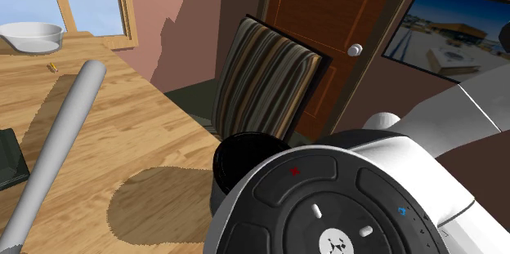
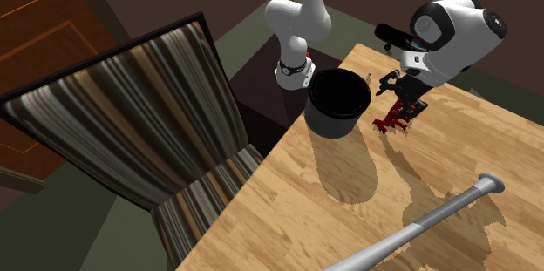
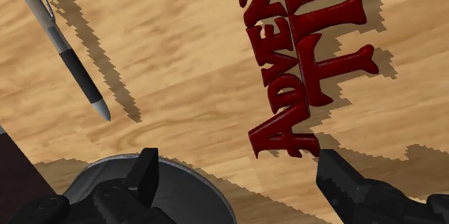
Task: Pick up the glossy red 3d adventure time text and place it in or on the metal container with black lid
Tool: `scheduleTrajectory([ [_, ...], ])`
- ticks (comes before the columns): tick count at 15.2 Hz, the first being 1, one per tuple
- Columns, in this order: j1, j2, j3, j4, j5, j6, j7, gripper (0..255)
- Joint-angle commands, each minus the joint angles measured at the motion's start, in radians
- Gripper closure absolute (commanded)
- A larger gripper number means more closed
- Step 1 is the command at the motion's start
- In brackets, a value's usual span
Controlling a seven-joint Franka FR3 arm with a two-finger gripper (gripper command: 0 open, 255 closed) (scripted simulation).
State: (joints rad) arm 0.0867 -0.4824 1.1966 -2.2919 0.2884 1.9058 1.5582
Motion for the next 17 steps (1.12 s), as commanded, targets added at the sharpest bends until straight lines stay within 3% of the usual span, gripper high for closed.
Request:
scheduleTrajectory([
  [1, -0.001, 0.001, 0.004, -0.008, 0.001, 0.01, 0.001, 0],
  [7, -0.001, 0.001, 0.004, -0.008, 0.001, 0.01, 0.001, 0],
  [8, -0.001, 0.001, 0.004, -0.008, 0.001, 0.01, 0.001, 255],
  [17, -0.001, 0.001, 0.004, -0.008, 0.001, 0.01, 0.001, 255],
])
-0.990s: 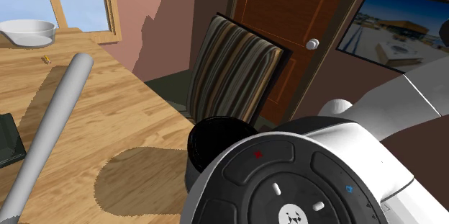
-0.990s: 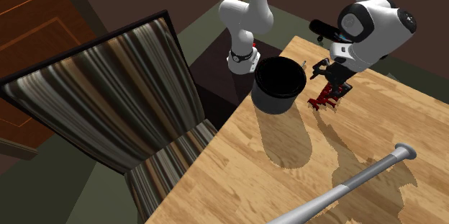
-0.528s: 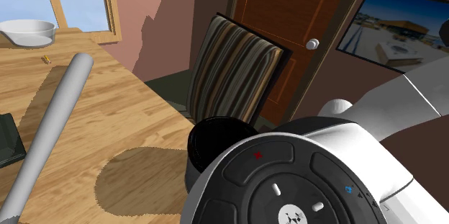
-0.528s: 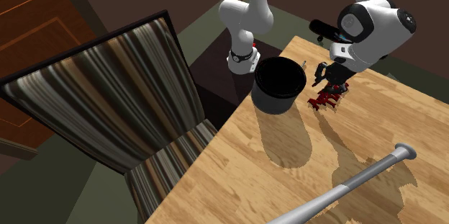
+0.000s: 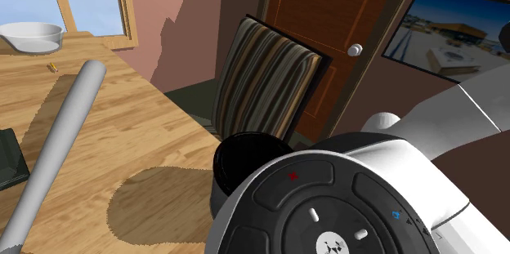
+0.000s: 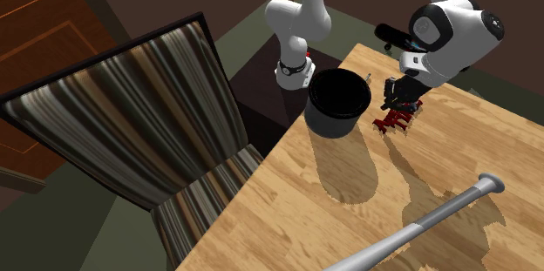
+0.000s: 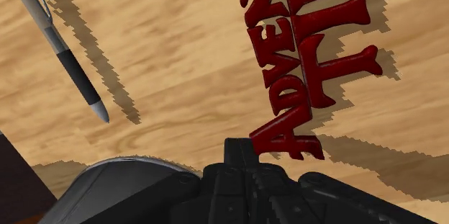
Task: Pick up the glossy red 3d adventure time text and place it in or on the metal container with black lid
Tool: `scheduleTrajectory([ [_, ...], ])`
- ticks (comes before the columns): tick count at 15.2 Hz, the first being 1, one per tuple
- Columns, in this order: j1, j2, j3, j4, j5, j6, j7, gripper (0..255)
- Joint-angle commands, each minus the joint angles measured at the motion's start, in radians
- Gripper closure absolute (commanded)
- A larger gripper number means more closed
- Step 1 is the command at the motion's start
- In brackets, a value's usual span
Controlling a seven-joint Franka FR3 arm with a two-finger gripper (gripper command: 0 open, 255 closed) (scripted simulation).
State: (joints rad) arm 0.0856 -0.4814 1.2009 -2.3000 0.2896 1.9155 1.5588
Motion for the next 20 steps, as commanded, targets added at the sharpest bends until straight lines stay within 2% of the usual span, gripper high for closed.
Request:
scheduleTrajectory([
  [1, 0.0, 0.0, 0.0, 0.0, 0.0, 0.0, 0.0, 0],
  [4, 0.021, 0.078, -0.039, -0.058, 0.122, 0.209, -0.078, 0],
  [5, 0.023, 0.091, -0.042, -0.065, 0.141, 0.239, -0.092, 0],
  [13, -0.063, 0.174, 0.079, -0.113, 0.103, 0.366, -0.057, 0],
  [20, -0.063, 0.174, 0.079, -0.113, 0.103, 0.366, -0.057, 0],
])
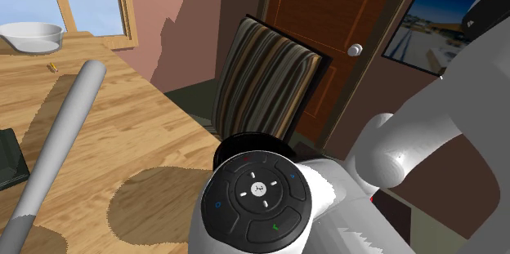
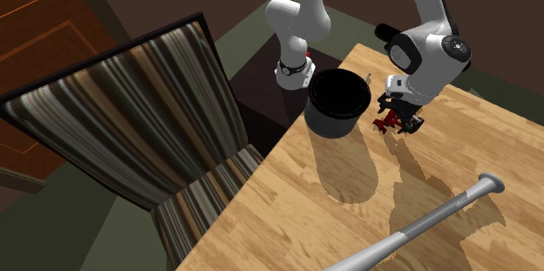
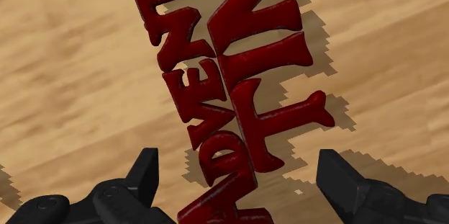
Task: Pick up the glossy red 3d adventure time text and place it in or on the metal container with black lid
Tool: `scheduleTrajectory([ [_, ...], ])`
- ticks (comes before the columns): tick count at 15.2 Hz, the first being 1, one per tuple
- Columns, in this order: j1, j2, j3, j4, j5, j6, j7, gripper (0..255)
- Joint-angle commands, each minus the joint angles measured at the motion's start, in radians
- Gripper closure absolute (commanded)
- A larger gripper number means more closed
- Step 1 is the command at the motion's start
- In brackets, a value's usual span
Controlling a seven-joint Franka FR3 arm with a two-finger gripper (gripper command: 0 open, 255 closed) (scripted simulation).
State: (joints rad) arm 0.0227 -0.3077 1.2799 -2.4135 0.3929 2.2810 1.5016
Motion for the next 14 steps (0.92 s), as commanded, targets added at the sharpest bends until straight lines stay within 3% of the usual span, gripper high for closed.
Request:
scheduleTrajectory([
  [1, 0.0, 0.0, 0.0, 0.0, 0.0, 0.0, 0.0, 255],
  [10, 0.0, 0.0, 0.0, 0.0, 0.0, 0.0, 0.0, 255],
  [14, 0.053, -0.047, -0.071, 0.024, 0.025, -0.068, -0.022, 255],
])
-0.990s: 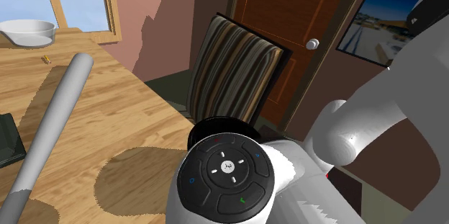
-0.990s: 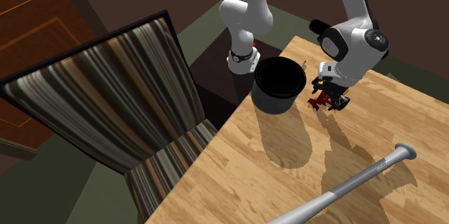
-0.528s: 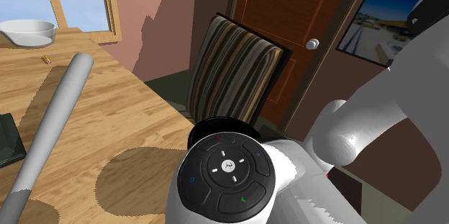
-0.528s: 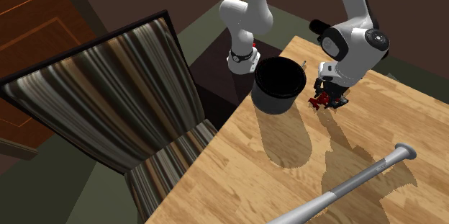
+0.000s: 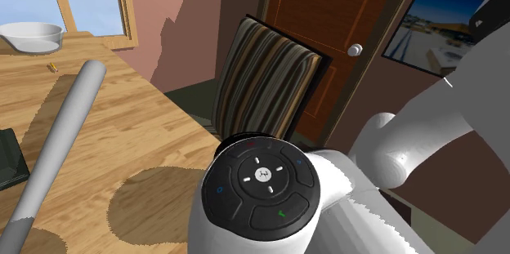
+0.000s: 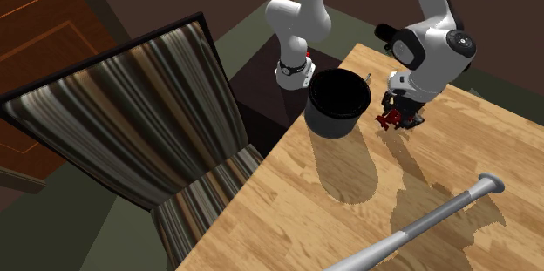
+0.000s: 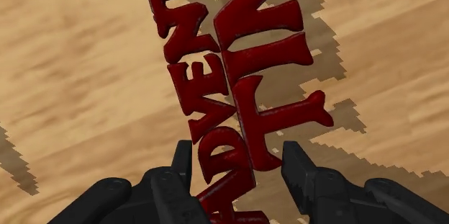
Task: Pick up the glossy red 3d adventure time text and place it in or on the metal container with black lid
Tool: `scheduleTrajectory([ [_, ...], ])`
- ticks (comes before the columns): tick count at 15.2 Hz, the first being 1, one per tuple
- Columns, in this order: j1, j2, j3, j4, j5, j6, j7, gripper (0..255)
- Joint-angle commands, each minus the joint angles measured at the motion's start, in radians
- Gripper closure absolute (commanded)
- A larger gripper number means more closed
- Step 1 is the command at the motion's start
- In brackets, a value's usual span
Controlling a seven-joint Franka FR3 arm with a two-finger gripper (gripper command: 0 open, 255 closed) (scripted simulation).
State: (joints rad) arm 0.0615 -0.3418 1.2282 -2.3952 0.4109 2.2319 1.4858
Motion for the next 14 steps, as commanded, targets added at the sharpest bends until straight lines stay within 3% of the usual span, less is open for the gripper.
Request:
scheduleTrajectory([
  [1, 0.025, -0.023, -0.034, 0.013, 0.011, -0.035, -0.01, 255],
  [14, 0.102, -0.123, -0.179, 0.114, 0.029, -0.237, -0.039, 255],
])
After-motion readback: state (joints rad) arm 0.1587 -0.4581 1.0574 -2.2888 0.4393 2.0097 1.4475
